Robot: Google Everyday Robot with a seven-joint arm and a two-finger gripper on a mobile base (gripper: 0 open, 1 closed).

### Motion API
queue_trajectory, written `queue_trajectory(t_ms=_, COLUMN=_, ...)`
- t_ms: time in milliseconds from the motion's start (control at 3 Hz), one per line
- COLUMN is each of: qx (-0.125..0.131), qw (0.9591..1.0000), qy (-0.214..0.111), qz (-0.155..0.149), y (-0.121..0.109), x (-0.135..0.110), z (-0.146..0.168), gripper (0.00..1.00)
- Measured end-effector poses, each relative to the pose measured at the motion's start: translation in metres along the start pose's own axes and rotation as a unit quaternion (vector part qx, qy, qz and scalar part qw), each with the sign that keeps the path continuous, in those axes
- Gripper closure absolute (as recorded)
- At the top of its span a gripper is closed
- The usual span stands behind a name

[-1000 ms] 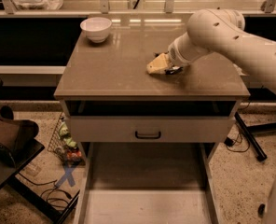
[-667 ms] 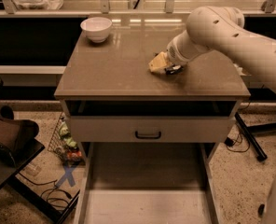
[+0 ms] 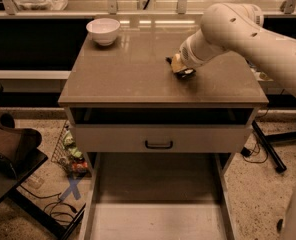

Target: Place rxbar chocolate into middle drawer

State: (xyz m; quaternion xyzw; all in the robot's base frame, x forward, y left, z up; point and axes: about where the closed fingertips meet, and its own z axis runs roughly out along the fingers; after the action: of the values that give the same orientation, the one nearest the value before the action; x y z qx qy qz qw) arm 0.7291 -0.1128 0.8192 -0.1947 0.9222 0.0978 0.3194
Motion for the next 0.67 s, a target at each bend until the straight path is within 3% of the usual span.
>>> queue_trajectory(t_ms=333, qx=-0.002, qw=0.9999, qy=-0.011, qz=-0.001, y=-0.003, x=-0.013, z=-0.019, gripper=1.00)
queue_trajectory(t_ms=667, qx=-0.009, qw=0.9992, qy=-0.037, qz=-0.015, y=-0.005, x=-0.021, z=-0.065, gripper=1.00)
